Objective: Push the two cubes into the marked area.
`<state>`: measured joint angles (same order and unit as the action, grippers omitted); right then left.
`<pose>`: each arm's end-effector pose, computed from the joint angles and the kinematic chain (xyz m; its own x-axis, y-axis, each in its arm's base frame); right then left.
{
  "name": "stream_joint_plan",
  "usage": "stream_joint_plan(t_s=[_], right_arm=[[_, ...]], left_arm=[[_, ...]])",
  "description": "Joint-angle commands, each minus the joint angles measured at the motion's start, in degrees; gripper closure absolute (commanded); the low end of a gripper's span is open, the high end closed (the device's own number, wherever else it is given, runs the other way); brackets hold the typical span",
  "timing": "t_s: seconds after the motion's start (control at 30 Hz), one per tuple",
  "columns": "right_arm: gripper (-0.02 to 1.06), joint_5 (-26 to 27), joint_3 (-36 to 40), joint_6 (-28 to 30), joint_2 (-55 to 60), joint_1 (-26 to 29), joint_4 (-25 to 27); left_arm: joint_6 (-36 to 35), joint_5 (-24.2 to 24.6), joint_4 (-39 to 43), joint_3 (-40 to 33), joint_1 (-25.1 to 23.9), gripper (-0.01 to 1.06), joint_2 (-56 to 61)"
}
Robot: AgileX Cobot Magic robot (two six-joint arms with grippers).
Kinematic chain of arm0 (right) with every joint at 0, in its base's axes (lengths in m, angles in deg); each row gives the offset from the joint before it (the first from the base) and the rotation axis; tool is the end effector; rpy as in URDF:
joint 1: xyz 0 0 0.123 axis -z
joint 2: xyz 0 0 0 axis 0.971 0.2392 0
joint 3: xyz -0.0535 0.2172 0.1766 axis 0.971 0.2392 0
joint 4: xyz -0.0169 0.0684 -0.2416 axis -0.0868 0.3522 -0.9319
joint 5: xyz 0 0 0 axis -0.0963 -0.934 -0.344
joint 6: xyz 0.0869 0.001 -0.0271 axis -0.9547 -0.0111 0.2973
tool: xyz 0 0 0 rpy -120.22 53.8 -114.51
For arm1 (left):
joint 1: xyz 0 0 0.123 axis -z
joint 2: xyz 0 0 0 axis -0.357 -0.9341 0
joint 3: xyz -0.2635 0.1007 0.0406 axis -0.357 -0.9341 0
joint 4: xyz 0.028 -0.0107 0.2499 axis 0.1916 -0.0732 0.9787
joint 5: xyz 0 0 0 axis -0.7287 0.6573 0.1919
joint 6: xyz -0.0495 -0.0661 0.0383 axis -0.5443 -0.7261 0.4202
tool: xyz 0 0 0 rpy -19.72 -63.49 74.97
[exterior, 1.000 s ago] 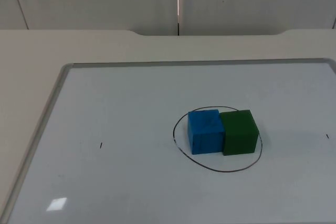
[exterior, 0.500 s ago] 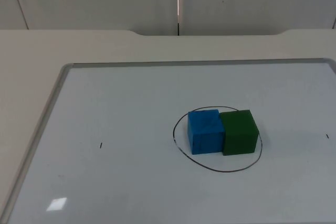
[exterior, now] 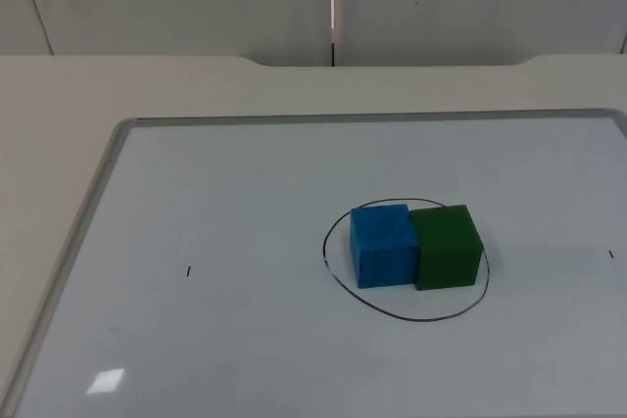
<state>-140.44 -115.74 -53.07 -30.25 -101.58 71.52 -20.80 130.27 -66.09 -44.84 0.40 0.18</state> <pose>-0.0069 -0.0034 0.2822 -0.4094 -0.2015 -0.8899 -0.4317 0.9020 -0.0056 -0.0029 0.0059 0.2769 -0.4205 0.2107 -0.8825 0.3415 0.9379 0.0612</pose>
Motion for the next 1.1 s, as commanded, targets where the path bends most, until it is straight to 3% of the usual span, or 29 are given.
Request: stream_joint_plan(t_s=[0.0, 1.07], right_arm=[[1.04, 0.1, 0.4, -0.4, -0.3, 0.1, -0.8], [1.04, 0.1, 0.4, -0.9, -0.3, 0.1, -0.9]], left_arm=[[-0.2, 0.2, 0.3, -0.4, -0.1, 1.05, 0.2], [-0.2, 0.2, 0.3, -0.4, -0.1, 1.05, 0.2]])
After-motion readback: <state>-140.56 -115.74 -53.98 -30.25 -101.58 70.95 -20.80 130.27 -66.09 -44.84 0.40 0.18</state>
